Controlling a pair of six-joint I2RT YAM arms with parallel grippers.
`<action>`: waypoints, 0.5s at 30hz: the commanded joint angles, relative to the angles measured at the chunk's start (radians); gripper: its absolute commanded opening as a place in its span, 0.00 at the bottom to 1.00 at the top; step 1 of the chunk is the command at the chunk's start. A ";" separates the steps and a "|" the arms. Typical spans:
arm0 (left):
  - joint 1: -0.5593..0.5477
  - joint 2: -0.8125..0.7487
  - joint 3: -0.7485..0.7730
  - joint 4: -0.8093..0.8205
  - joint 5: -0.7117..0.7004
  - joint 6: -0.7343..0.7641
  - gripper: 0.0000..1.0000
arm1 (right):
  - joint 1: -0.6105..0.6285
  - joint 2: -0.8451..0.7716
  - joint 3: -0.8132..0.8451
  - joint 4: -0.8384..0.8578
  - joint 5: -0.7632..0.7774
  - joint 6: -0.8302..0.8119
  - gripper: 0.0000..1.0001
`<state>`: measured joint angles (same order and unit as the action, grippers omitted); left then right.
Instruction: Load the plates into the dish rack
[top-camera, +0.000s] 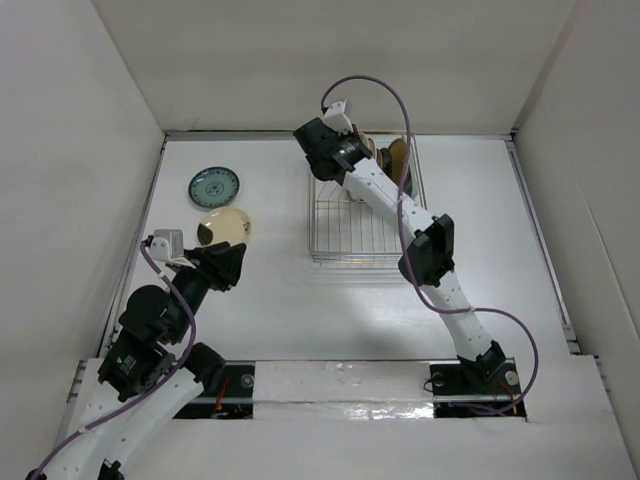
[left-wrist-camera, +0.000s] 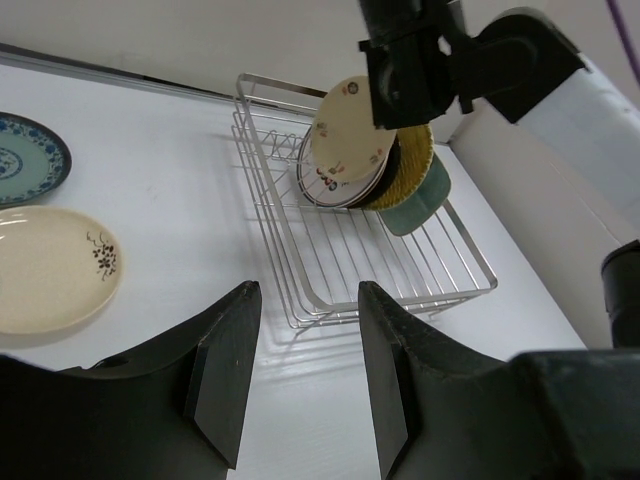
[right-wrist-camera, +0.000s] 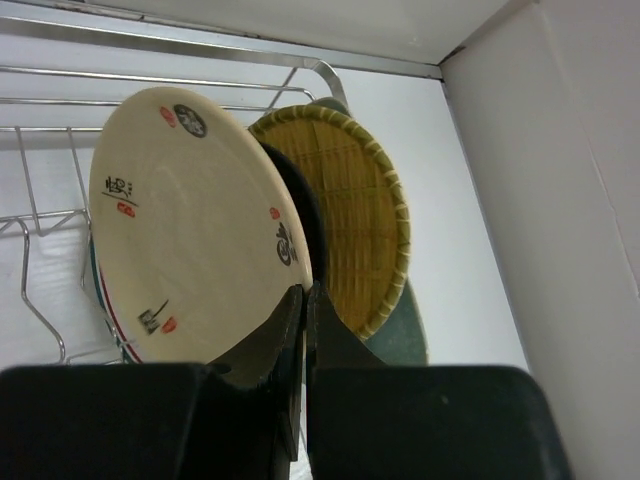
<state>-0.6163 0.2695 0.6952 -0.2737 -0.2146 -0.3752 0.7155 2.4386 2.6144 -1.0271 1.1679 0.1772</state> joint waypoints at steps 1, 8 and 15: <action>-0.013 -0.018 0.000 0.036 -0.011 0.007 0.41 | 0.013 0.039 0.052 -0.027 0.067 -0.028 0.00; -0.013 -0.029 -0.002 0.033 -0.020 0.004 0.41 | 0.032 0.062 0.046 0.013 0.056 -0.058 0.00; -0.013 0.014 -0.002 0.027 -0.022 0.001 0.43 | 0.050 -0.088 -0.128 0.214 -0.085 0.008 0.30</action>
<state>-0.6228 0.2558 0.6952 -0.2741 -0.2268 -0.3752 0.7509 2.4500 2.5366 -0.9146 1.1469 0.1627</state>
